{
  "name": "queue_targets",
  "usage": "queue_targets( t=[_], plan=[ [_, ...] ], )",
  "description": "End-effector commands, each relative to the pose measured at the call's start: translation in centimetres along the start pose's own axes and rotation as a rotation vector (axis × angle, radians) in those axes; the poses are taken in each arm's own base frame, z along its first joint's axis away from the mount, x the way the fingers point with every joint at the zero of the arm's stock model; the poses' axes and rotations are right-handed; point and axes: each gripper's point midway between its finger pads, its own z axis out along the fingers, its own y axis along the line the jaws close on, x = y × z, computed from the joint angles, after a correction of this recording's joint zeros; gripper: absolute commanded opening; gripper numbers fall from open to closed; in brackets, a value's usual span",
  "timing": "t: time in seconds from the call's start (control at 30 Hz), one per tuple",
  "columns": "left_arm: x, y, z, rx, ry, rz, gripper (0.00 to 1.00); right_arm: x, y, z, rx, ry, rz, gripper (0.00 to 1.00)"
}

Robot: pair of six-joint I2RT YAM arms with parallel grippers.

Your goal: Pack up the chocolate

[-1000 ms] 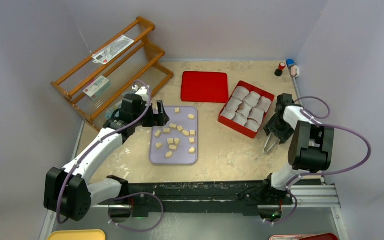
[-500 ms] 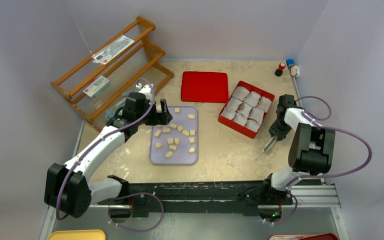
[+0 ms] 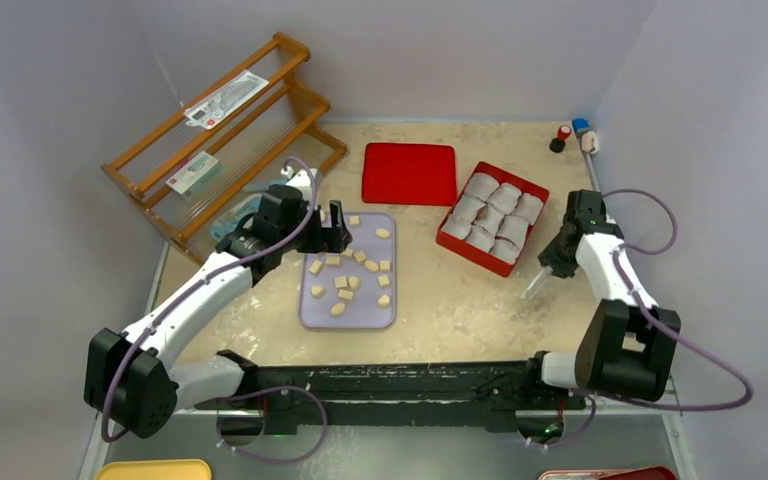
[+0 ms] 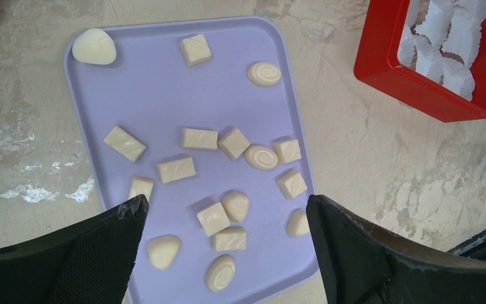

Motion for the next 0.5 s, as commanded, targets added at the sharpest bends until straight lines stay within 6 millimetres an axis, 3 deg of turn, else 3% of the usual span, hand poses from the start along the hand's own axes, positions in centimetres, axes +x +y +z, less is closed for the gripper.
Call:
queue_targets(
  t=[0.0, 0.23, 0.47],
  plan=[
    [-2.1, -1.6, -1.4, 0.019, -0.06, -0.002, 0.94, 0.9, 1.3, -3.2, -0.112, 0.0, -0.035, 0.26],
    [-1.7, -2.6, -1.6, 0.023, -0.048, 0.008, 0.94, 2.6, 4.3, -7.5, -0.281, 0.023, -0.198, 0.27],
    [-2.0, -2.6, -1.9, -0.001, -0.053, 0.003, 0.94, 6.8, 9.2, -11.7, -0.48, 0.107, -0.46, 0.27]
  ],
)
